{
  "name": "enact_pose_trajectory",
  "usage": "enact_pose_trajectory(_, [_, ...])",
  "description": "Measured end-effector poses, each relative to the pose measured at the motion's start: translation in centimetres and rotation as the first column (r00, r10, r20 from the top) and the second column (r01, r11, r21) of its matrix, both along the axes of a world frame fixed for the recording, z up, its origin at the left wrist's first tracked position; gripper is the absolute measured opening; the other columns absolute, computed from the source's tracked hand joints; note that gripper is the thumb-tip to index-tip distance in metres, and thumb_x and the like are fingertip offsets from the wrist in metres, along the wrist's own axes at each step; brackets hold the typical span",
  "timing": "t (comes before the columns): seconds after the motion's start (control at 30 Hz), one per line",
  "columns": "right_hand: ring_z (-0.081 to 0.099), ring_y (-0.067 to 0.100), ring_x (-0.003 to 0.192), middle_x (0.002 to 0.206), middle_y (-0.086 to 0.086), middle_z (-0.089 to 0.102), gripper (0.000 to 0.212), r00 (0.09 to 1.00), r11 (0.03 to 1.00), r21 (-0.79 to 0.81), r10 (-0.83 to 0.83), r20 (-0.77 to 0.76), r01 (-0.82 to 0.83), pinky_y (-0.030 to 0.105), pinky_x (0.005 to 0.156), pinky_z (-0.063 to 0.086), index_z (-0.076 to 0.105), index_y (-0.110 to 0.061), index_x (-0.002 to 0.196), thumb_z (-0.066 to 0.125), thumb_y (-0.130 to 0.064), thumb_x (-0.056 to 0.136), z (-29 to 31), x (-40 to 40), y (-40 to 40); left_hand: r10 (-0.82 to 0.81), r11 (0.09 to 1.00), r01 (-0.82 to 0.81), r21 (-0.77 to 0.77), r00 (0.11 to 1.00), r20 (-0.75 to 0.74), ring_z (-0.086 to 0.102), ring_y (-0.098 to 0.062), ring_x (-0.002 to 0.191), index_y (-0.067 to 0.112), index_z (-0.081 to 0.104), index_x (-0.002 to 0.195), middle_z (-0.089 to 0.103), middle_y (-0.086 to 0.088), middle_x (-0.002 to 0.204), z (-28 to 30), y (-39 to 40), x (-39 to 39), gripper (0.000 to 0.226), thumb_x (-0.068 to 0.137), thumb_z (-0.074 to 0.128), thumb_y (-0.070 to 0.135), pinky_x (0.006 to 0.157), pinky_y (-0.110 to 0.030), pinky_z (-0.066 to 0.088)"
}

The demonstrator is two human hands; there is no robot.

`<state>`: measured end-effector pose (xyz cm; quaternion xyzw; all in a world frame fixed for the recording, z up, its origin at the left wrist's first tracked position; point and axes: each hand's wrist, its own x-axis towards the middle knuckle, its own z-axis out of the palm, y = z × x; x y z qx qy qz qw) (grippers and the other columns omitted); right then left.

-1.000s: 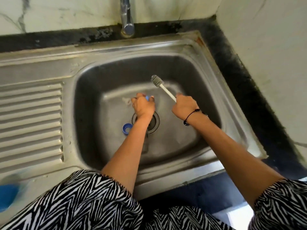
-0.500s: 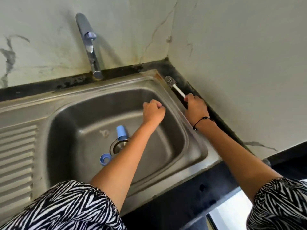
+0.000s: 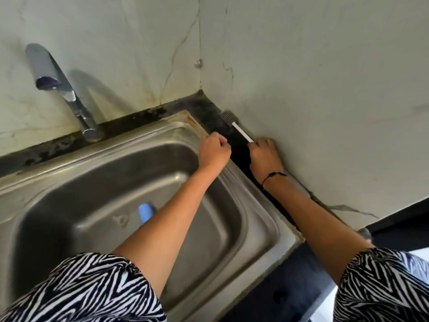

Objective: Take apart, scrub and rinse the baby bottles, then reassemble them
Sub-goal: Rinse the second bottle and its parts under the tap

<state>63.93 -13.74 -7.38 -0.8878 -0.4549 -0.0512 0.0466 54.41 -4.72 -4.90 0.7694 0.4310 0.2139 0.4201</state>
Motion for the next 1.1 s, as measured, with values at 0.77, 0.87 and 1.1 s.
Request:
enact_pose_trajectory(0.77, [0.046,0.029,0.118,0.126,0.015,0.055,0.044,0.853,0.863,0.018,0.503,-0.137,-0.505,0.03,0.1,0.028,0.051,-0.006,0.128,0.049,-0.007,0.084,4.1,-13.1,10.0,0.419,0.903,-0.388,-0.186,0.89,0.179,0.059,-0.02,0.101,0.01,0.064,0.099,0.066,-0.007,0.108,2.1,4.1,-14.1,0.018,0.089,0.049,0.005,0.082,-0.025,0.042])
enact_pose_trajectory(0.87, [0.043,0.03,0.124,0.132,0.017,0.051,0.052,0.807,0.846,0.078,0.528,-0.263,-0.528,0.029,0.103,0.025,0.041,-0.003,0.137,0.049,-0.004,0.086,4.6,-16.0,12.8,0.497,0.866,-0.467,-0.181,0.843,0.206,0.059,-0.023,0.103,0.009,0.064,0.097,0.067,-0.008,0.105,2.1,6.3,-16.8,0.017,0.089,0.05,0.006,0.088,-0.029,0.043])
enact_pose_trajectory(1.1, [0.053,0.028,0.113,0.124,0.015,0.053,0.076,0.663,0.875,0.202,0.468,-0.585,-0.44,0.028,0.087,0.039,0.013,-0.018,0.151,0.055,-0.004,0.088,5.7,-19.5,18.1,0.602,0.795,-0.539,-0.279,0.757,0.253,0.055,-0.016,0.087,0.01,0.063,0.094,0.062,-0.002,0.092,0.7,9.1,-20.7,0.014,0.093,0.049,0.009,0.083,-0.03,0.044])
